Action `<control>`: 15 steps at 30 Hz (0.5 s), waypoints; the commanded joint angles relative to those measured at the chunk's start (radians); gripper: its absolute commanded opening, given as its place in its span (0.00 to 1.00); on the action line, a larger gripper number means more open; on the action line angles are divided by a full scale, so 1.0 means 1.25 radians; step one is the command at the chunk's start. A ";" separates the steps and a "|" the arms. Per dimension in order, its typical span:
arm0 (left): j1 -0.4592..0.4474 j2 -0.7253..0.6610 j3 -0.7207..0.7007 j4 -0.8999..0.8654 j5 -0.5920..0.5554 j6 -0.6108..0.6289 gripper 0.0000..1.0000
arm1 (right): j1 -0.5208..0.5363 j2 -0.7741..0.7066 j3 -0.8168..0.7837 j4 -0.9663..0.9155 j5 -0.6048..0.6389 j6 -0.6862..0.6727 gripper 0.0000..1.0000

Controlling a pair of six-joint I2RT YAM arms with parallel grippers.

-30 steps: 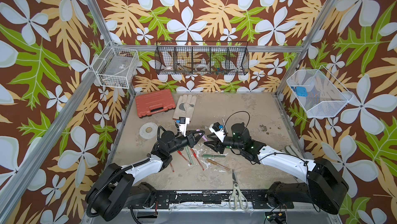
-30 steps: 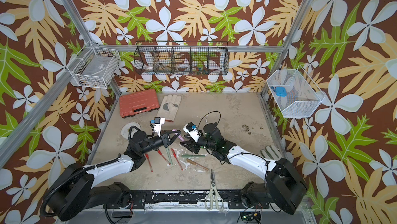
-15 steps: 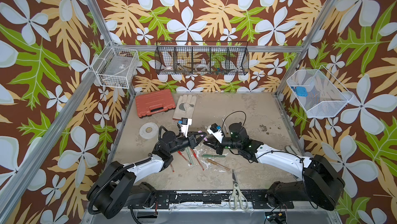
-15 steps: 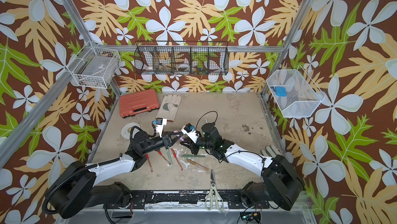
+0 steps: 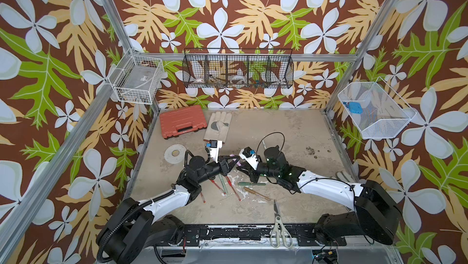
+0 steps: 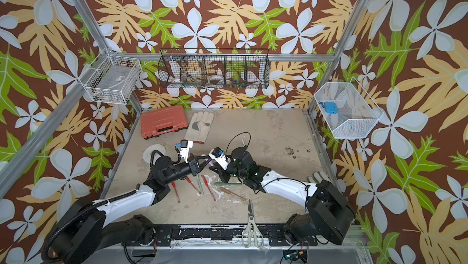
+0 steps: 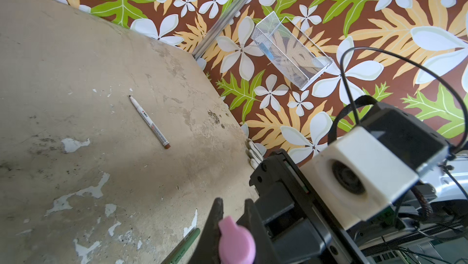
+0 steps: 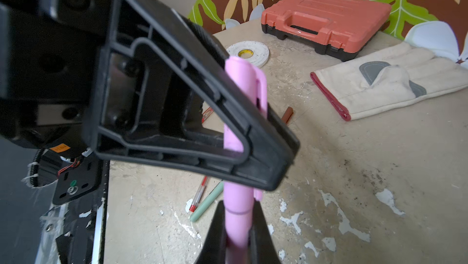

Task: Remove pen caps from pens
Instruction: Open the pen cap on the pen.

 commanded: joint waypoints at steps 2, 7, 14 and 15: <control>0.041 -0.036 -0.026 0.050 -0.065 -0.025 0.00 | 0.023 0.015 0.009 -0.062 0.088 -0.028 0.00; 0.059 -0.058 -0.044 0.052 -0.081 -0.029 0.00 | 0.023 0.034 0.019 -0.077 0.082 -0.034 0.00; 0.079 -0.052 -0.050 0.062 -0.071 -0.036 0.00 | 0.024 0.034 0.022 -0.092 0.044 -0.040 0.00; 0.080 -0.050 -0.050 0.062 -0.071 -0.037 0.00 | 0.024 0.033 0.020 -0.093 0.047 -0.040 0.00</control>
